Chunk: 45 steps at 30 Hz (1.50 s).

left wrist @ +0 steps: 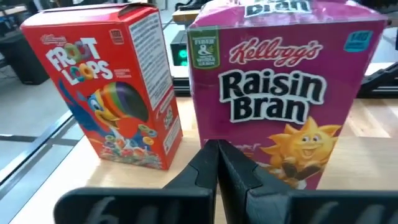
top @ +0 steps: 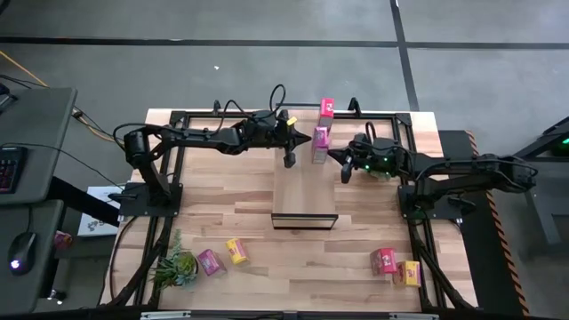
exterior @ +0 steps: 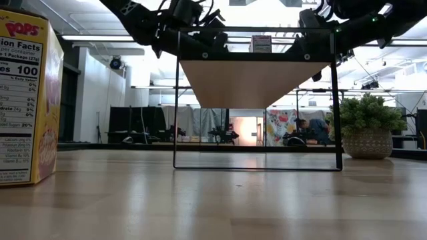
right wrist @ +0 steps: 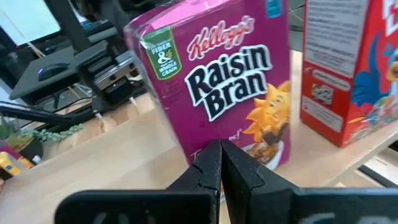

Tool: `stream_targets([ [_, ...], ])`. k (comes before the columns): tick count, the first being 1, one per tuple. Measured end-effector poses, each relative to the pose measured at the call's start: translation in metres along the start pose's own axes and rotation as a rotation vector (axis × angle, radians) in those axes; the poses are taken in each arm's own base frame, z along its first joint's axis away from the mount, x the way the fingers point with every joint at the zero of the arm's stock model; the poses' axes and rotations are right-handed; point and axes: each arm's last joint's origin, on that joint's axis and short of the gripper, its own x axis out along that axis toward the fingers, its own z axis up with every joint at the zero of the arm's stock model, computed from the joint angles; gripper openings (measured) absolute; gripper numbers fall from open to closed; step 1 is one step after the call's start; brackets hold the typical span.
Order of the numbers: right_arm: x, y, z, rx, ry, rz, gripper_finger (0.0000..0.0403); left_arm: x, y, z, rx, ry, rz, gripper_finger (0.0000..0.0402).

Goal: Stack cereal on shelf
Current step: Put the top purple cereal box on the shelf

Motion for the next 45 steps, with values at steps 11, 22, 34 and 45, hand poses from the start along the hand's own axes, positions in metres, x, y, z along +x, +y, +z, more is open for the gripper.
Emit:
stream_targets([
  [11, 0.000, 0.001, 0.000, -0.003, -0.001, -0.002, 0.0000, 0.003, -0.018, 0.001, 0.010, 0.000, -0.047, 0.0000],
  [22, -0.008, 0.002, 0.003, -0.001, -0.015, -0.017, 0.0000, 0.003, -0.018, 0.001, 0.027, 0.004, -0.017, 0.0000],
  [34, -0.010, 0.002, 0.001, 0.002, 0.003, -0.024, 0.0000, 0.003, -0.015, 0.003, 0.030, -0.023, -0.026, 0.0000],
  [45, -0.010, 0.001, 0.002, 0.017, -0.011, -0.064, 0.0000, 0.002, -0.005, 0.004, 0.035, -0.044, 0.002, 0.0000],
])
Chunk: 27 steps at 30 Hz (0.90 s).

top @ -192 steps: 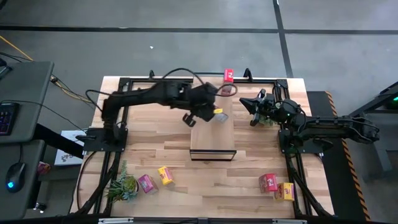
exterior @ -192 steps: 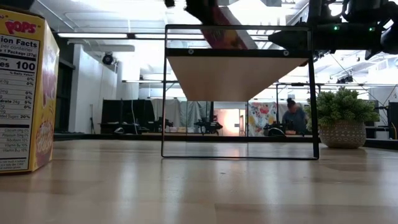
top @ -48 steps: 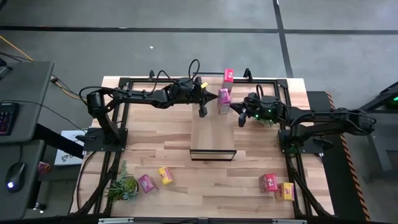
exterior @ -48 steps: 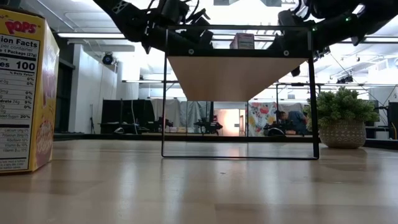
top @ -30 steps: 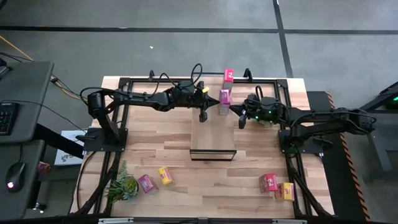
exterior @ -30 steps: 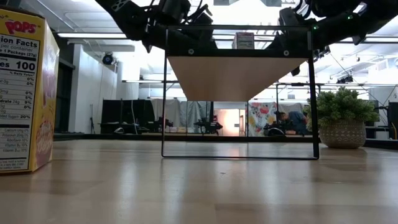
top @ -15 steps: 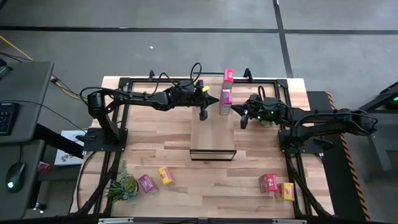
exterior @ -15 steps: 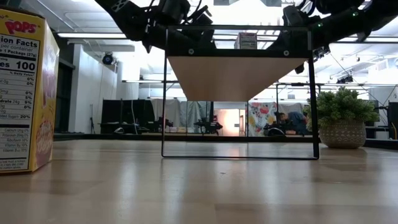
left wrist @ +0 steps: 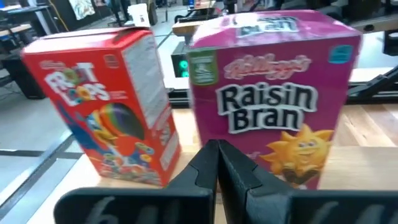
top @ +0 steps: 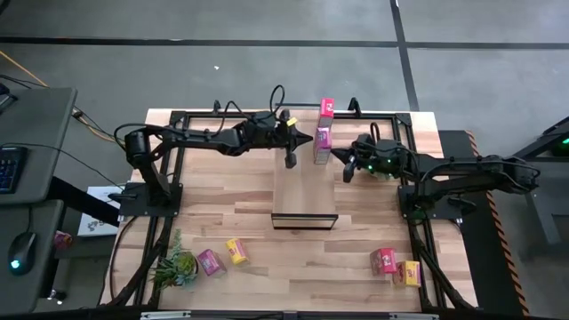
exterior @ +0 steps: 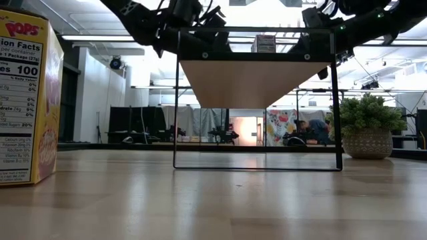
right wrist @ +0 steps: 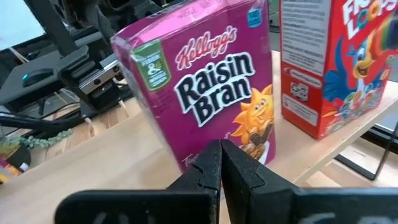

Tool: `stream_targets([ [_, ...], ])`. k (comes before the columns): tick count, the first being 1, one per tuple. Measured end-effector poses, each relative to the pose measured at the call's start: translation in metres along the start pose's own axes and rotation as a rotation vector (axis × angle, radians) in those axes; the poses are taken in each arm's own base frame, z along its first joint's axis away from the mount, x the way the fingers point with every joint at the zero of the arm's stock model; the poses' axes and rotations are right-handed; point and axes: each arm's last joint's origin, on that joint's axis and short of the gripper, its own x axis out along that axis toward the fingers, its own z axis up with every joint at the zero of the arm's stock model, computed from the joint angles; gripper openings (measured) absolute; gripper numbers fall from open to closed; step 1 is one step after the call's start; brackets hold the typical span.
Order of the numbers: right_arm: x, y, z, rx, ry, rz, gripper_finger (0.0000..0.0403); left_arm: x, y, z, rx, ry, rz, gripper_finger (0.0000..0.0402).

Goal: Stack cereal on shelf
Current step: Put the top purple cereal box on the shelf

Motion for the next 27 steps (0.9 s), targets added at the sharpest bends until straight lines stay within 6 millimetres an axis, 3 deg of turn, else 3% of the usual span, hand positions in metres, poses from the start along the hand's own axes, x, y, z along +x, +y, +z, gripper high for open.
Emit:
stream_targets([
  [17, -0.003, 0.000, 0.003, 0.008, -0.023, 0.008, 0.0000, 0.015, 0.004, -0.023, -0.022, 0.031, 0.008, 0.0000],
  [23, -0.003, 0.000, 0.003, 0.006, -0.021, 0.008, 0.0000, 0.014, 0.005, -0.023, -0.001, 0.043, 0.025, 0.0000],
  [27, -0.008, 0.000, 0.004, 0.003, -0.016, 0.005, 0.0000, -0.003, 0.013, -0.007, 0.060, 0.088, 0.115, 0.0000],
])
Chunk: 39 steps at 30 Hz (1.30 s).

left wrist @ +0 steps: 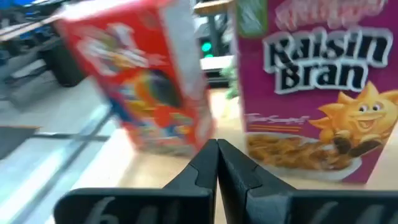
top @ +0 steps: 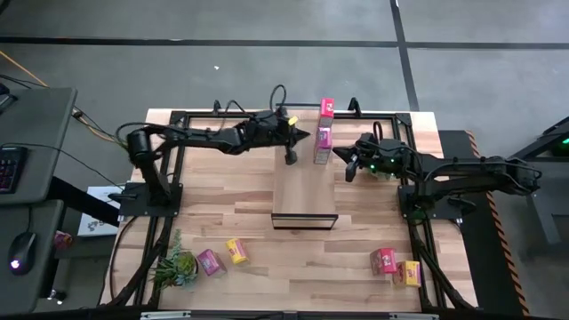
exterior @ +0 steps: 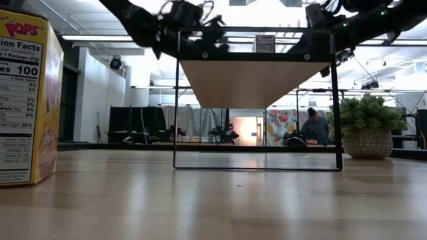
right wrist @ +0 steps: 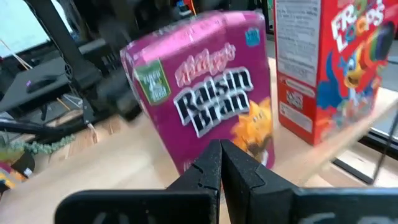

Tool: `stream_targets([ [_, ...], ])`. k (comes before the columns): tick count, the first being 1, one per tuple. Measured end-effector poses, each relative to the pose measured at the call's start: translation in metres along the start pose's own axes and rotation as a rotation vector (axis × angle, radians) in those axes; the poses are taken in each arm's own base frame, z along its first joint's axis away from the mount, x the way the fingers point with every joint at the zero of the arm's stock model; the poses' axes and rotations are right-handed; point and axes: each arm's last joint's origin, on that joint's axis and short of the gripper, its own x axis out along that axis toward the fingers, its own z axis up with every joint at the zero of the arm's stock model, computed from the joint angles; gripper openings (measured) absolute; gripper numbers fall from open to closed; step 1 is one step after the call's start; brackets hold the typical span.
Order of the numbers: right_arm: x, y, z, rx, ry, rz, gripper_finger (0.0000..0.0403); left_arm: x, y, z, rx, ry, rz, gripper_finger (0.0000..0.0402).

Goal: Stack cereal on shelf
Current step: Put the top purple cereal box on the shelf, then put the left yellow cereal box on the shelf

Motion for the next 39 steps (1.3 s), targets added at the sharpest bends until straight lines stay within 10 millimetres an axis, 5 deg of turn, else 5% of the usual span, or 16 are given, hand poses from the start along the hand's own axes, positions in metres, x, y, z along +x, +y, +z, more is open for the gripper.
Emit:
stream_targets([
  [8, -0.016, -0.003, 0.005, 0.003, -0.025, -0.037, 0.0000, -0.072, 0.014, 0.030, -0.002, 0.047, -0.031, 0.0000],
  [17, -0.020, 0.004, 0.006, -0.022, -0.050, -0.027, 0.0000, -0.162, -0.037, 0.002, -0.062, -0.065, -0.176, 0.0001],
  [22, -0.020, 0.005, 0.009, -0.022, -0.082, -0.022, 0.0000, -0.202, -0.058, 0.018, -0.034, -0.057, -0.222, 0.0029],
  [29, -0.020, 0.005, 0.009, -0.020, -0.083, -0.022, 0.0000, -0.228, -0.092, 0.051, 0.079, 0.099, -0.338, 0.0142],
  [34, -0.020, 0.005, 0.009, -0.018, -0.083, -0.022, 0.0000, -0.233, -0.136, 0.060, 0.148, 0.210, -0.516, 0.0223],
  [39, -0.020, 0.005, 0.009, -0.018, -0.079, -0.024, 0.0000, -0.235, -0.181, 0.058, 0.286, 0.347, -0.606, 0.0264],
])
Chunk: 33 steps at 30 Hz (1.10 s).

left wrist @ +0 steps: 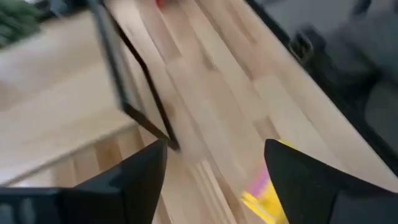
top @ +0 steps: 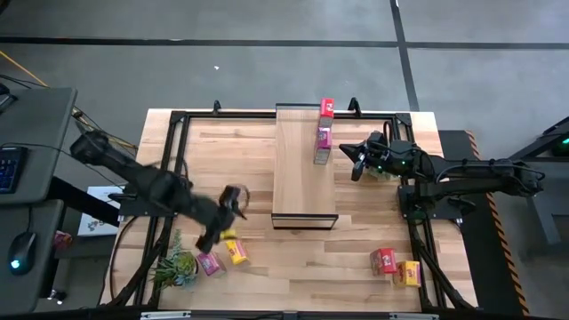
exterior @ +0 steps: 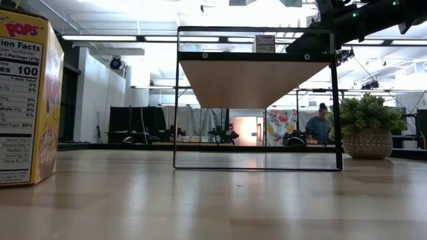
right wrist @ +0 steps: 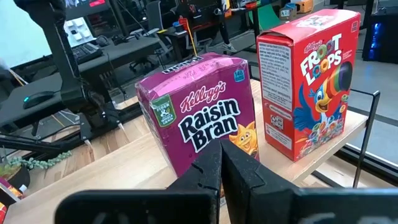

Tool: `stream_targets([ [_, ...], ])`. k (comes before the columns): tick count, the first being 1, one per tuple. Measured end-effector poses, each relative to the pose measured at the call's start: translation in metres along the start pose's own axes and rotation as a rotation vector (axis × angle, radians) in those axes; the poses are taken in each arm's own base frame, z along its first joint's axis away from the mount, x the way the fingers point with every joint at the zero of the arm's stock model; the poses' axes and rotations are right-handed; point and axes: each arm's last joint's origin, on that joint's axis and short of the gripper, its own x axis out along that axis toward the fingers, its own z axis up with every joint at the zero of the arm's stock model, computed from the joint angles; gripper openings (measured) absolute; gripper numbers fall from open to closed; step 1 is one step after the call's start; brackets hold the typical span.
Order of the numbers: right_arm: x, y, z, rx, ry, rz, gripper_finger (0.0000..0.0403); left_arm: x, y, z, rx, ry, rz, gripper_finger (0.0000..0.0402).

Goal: Stack cereal on shelf
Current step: Put the left yellow cereal box on the shelf

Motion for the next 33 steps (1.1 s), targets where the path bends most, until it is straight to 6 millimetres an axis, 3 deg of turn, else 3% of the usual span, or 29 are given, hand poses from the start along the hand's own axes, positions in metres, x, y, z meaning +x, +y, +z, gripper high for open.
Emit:
stream_targets([
  [6, 0.001, 0.000, -0.002, 0.004, 0.010, -0.003, 0.0000, 0.023, -0.025, 0.016, 0.057, 0.128, -0.003, 0.0275],
  [14, 0.001, 0.000, -0.002, 0.003, 0.013, -0.004, 0.0000, 0.048, -0.043, 0.032, 0.091, 0.234, -0.140, 0.0276],
  [33, 0.001, 0.000, -0.002, -0.005, 0.015, -0.004, 0.0000, 0.087, -0.055, 0.015, 0.353, 0.430, -0.203, 0.0276],
])
